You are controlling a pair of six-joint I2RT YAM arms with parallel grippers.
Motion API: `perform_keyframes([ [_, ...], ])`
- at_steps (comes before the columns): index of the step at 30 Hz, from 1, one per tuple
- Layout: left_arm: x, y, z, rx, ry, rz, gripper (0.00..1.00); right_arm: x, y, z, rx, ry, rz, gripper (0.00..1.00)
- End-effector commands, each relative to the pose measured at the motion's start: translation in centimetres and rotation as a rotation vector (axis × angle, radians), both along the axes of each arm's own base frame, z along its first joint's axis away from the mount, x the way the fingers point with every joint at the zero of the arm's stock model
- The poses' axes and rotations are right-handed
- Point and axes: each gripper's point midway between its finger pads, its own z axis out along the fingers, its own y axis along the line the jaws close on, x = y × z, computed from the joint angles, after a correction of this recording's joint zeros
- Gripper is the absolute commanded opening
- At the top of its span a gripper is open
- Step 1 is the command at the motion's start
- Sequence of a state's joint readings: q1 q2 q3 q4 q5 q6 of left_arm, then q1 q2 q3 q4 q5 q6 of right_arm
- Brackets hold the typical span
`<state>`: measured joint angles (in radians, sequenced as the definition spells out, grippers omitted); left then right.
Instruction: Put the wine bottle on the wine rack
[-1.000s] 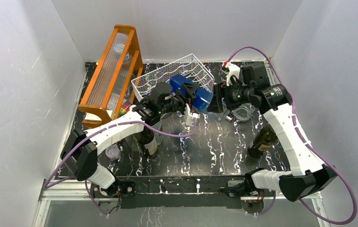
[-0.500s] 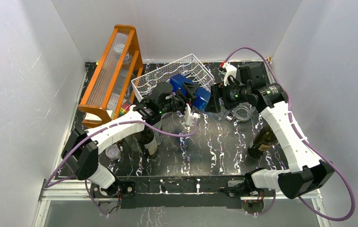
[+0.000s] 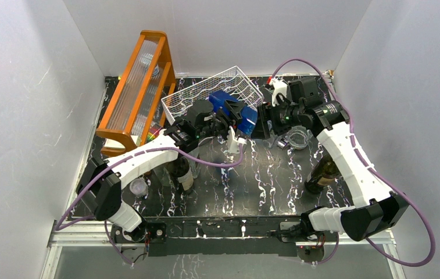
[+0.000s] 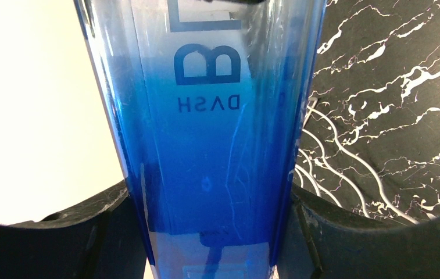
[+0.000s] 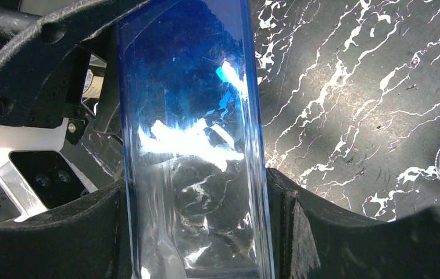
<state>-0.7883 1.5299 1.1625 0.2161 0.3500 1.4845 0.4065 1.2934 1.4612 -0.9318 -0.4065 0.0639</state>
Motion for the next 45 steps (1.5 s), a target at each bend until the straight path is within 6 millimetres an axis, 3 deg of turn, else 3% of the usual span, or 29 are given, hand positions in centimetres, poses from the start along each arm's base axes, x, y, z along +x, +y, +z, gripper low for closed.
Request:
perform_keyframes([
  [1, -0.7, -0.4, 11.0, -0.216, -0.207, -0.031, 0.30, 1.2, -0.3, 2.1, 0.016, -0.103, -0.049, 0.05],
  [2, -0.8, -0.3, 10.9, -0.221, -0.199, -0.029, 0.43, 1.3, -0.5, 2.3, 0.014, -0.117, -0.065, 0.00],
  [4, -1.0, 0.0, 10.8, -0.241, -0.185, -0.022, 0.73, 1.4, -0.9, 2.9, 0.014, -0.141, -0.094, 0.00],
  [5, -1.0, 0.1, 10.7, -0.251, -0.179, -0.018, 0.83, 1.6, -1.2, 3.2, 0.010, -0.159, -0.116, 0.00],
  [8, -1.0, 0.5, 10.0, -0.247, -0.162, 0.002, 0.97, 1.9, -2.1, 4.5, 0.013, -0.211, -0.184, 0.00],
  [13, -1.0, 1.5, 8.9, -0.228, -0.119, 0.045, 0.98, 2.1, -3.5, 6.5, 0.032, -0.280, -0.287, 0.00],
  [19, -1.2, 2.7, 8.5, -0.235, -0.061, 0.094, 0.98, 2.2, -4.6, 6.4, 0.009, -0.294, -0.355, 0.00],
  [27, -3.0, 5.1, 12.0, -0.442, 0.108, 0.158, 0.98, 2.0, -5.1, 5.5, 0.015, -0.302, -0.384, 0.00],
  [38, -6.4, 9.8, 18.5, -0.990, 0.651, 0.278, 0.98, 2.0, -4.5, 1.9, 0.065, -0.393, -0.332, 0.00],
  [45, -8.0, 12.2, 17.8, -1.084, 0.913, 0.419, 0.98, 2.8, -3.9, -0.5, 0.091, -0.404, -0.328, 0.00],
])
